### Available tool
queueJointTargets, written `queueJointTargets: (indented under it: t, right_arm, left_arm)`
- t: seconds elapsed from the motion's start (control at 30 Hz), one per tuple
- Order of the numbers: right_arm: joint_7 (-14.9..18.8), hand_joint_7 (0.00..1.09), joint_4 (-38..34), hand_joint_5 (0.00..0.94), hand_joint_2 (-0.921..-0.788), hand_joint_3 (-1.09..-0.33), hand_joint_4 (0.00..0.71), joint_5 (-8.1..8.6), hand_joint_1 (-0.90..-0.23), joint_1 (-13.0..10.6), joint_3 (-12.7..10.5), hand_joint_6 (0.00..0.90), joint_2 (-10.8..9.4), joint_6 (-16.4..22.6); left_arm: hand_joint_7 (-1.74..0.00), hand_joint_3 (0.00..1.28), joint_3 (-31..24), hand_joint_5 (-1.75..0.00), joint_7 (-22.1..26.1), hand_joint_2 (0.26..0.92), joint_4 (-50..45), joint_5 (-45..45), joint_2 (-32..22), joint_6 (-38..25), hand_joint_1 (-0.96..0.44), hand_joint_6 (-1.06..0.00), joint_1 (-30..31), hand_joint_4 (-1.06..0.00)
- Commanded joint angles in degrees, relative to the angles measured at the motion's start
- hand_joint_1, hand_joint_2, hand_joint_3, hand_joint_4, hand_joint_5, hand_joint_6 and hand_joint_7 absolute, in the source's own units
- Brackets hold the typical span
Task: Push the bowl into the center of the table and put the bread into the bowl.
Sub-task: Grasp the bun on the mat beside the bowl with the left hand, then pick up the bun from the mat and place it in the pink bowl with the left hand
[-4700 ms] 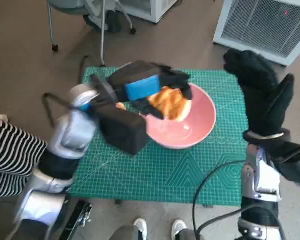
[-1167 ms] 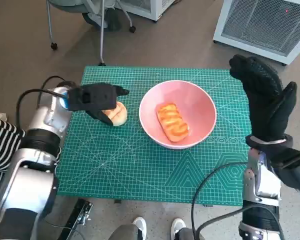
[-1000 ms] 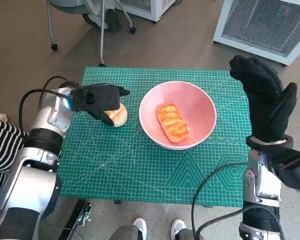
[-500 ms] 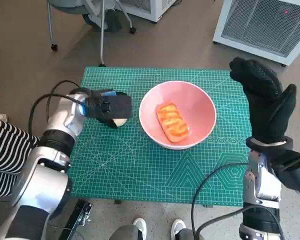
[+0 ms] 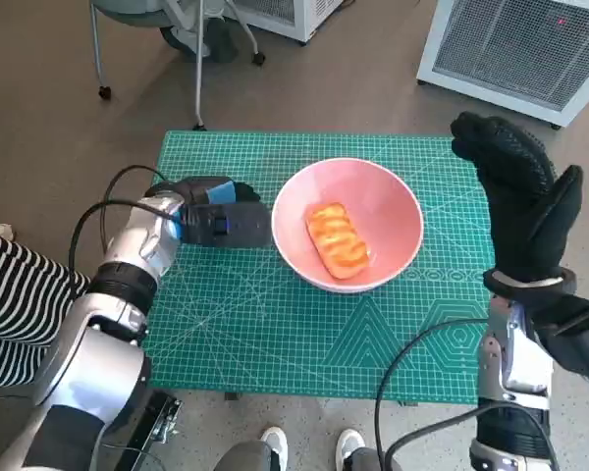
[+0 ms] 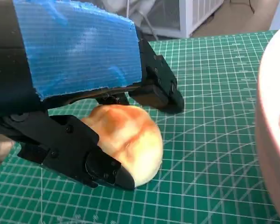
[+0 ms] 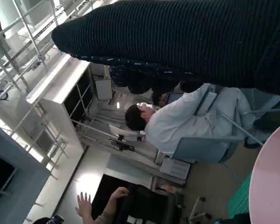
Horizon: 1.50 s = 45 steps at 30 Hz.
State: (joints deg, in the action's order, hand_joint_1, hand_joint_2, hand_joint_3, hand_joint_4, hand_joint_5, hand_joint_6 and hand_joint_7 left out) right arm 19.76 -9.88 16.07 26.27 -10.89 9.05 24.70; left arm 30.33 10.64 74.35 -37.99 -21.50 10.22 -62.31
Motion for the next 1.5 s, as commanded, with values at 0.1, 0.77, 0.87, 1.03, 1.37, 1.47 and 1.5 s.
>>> queueJointTargets:
  t: [0.1,0.77,0.87,1.03,1.37,1.47,1.5]
  right_arm:
    - [-0.14,0.38,-0.41,0.0,-0.921,-0.705,0.172,-0.28,-0.727,-1.3,-0.06,0.095,0.68,-0.61]
    - [-0.01,0.37,-0.32,0.001,-0.921,-0.722,0.174,-0.53,-0.722,-1.25,0.01,0.089,0.84,-0.62]
    - [0.05,0.37,-0.42,0.0,-0.921,-0.726,0.173,-0.53,-0.72,-1.21,0.04,0.086,0.88,-0.53]
    - [0.18,0.37,-0.75,0.0,-0.921,-0.733,0.172,-0.4,-0.718,-1.1,0.09,0.084,0.91,-0.46]
    - [0.3,0.37,-1.01,0.0,-0.921,-0.735,0.172,-0.23,-0.718,-1.03,0.13,0.081,0.81,-0.44]
    - [0.3,0.37,-1.05,0.0,-0.921,-0.734,0.172,-0.2,-0.718,-1.02,0.14,0.081,0.77,-0.43]
    - [0.28,0.37,-0.96,0.0,-0.921,-0.734,0.172,-0.2,-0.718,-1.08,0.15,0.081,0.74,-0.44]
  left_arm:
    - [-1.23,0.11,0.91,-1.16,-1.23,0.92,1.12,-1.17,-0.73,-0.01,0.02,-0.56,0.75,-0.66]
    - [-1.18,0.07,-4.69,-1.14,-1.08,0.92,-5.67,3.61,-3.53,2.87,0.0,-0.58,-2.33,-0.73]
    - [-1.19,0.07,-6.82,-1.14,-1.64,0.92,-10.14,5.49,-4.54,5.08,0.0,-0.59,-1.53,-0.73]
    - [-1.19,0.06,-11.19,-1.11,-1.91,0.92,-21.52,9.32,-6.05,8.82,0.0,-0.6,1.46,-0.74]
    - [-1.14,0.04,-15.66,-1.09,0.22,0.912,-47.06,12.71,-5.8,6.62,0.0,-0.62,8.22,-0.78]
    - [-1.11,0.03,-15.81,-1.06,0.63,0.905,-50.9,12.84,-5.06,6.33,0.0,-0.65,9.34,-0.82]
    - [-1.11,0.03,-15.75,-1.06,0.81,0.904,-51.73,12.89,-4.81,6.53,0.0,-0.65,9.64,-0.82]
